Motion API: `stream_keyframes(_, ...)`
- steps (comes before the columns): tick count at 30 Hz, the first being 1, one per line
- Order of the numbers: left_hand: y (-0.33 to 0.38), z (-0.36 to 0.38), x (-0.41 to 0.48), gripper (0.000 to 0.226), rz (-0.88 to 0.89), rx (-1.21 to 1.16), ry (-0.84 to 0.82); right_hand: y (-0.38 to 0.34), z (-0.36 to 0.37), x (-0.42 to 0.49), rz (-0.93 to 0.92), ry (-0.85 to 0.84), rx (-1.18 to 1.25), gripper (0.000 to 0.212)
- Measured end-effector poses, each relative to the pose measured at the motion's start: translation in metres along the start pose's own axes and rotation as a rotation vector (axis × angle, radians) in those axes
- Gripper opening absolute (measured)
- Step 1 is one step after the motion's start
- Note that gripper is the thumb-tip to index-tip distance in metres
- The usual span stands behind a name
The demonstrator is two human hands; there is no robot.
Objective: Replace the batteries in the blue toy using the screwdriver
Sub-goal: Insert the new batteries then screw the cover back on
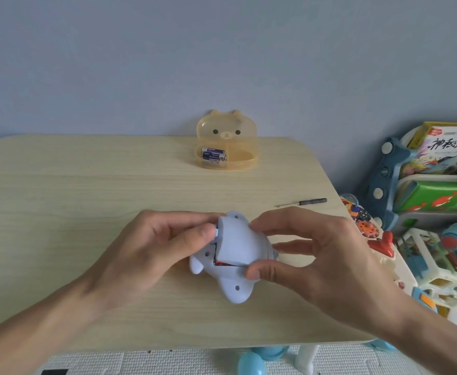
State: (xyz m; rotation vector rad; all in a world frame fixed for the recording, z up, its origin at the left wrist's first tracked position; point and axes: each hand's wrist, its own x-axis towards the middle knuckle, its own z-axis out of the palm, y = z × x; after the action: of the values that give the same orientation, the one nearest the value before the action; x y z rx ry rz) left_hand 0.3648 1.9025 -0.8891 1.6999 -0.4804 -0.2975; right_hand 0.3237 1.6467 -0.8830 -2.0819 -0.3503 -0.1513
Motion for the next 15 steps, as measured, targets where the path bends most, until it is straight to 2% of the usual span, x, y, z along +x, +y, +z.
stream_keyframes(10,-0.0022,-0.0033,0.0022,0.049,-0.096,-0.101,0.011,0.0033,0.0021,0.0005,-0.023,0.009,0.015,0.044)
stream_keyframes(13,-0.0043,-0.0046,0.0005,0.068,-0.114,-0.099,-0.088,0.0052,0.0008,0.0006,-0.028,0.012,0.009,0.045)
stream_keyframes(15,-0.0072,-0.0041,-0.0002,0.072,-0.11,-0.053,-0.11,0.0027,-0.0017,0.0017,-0.054,-0.01,-0.014,0.044)
